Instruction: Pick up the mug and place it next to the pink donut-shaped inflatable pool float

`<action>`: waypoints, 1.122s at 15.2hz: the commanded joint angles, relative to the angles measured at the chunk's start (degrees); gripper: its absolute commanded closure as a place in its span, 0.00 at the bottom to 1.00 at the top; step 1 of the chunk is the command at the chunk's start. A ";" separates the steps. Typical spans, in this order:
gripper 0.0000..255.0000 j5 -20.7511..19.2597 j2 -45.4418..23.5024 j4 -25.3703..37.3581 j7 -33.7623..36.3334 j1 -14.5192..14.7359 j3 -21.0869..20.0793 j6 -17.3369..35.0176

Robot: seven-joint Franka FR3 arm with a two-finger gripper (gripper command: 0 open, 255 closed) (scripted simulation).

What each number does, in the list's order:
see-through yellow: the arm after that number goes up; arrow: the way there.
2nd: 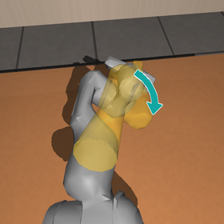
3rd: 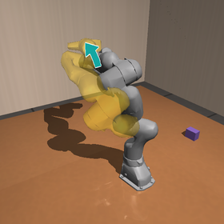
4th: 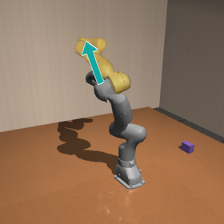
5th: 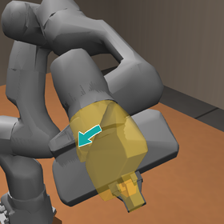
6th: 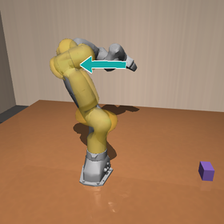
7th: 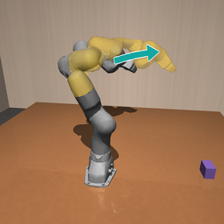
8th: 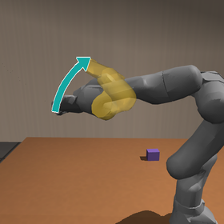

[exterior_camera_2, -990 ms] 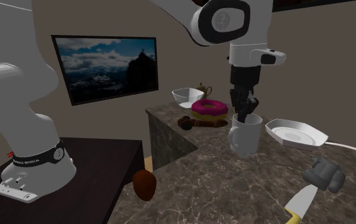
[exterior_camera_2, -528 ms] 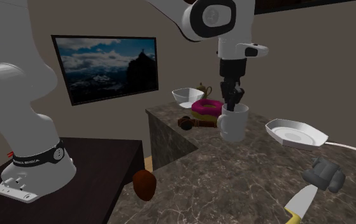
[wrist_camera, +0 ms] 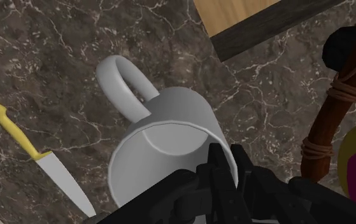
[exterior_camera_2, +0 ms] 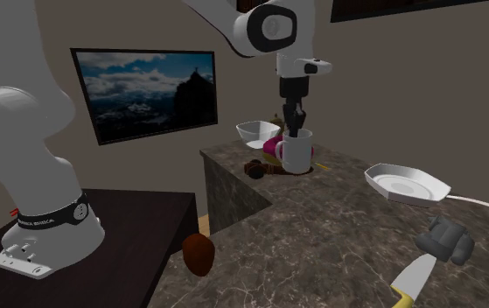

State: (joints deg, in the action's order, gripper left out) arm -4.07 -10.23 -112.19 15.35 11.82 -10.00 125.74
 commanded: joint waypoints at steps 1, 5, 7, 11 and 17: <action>1.00 -0.34 0.33 -0.62 2.82 1.53 -0.97 0.16; 1.00 -1.19 0.04 -0.24 8.42 4.73 -2.97 -0.20; 1.00 -1.68 -0.41 0.35 11.25 6.37 -3.94 -0.51; 1.00 -2.84 -1.92 2.35 16.90 9.74 -5.78 -1.40; 1.00 -5.03 -5.69 7.43 25.25 15.13 -8.13 -3.48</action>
State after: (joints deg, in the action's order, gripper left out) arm -8.75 -15.36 -105.77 39.20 26.05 -17.76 122.85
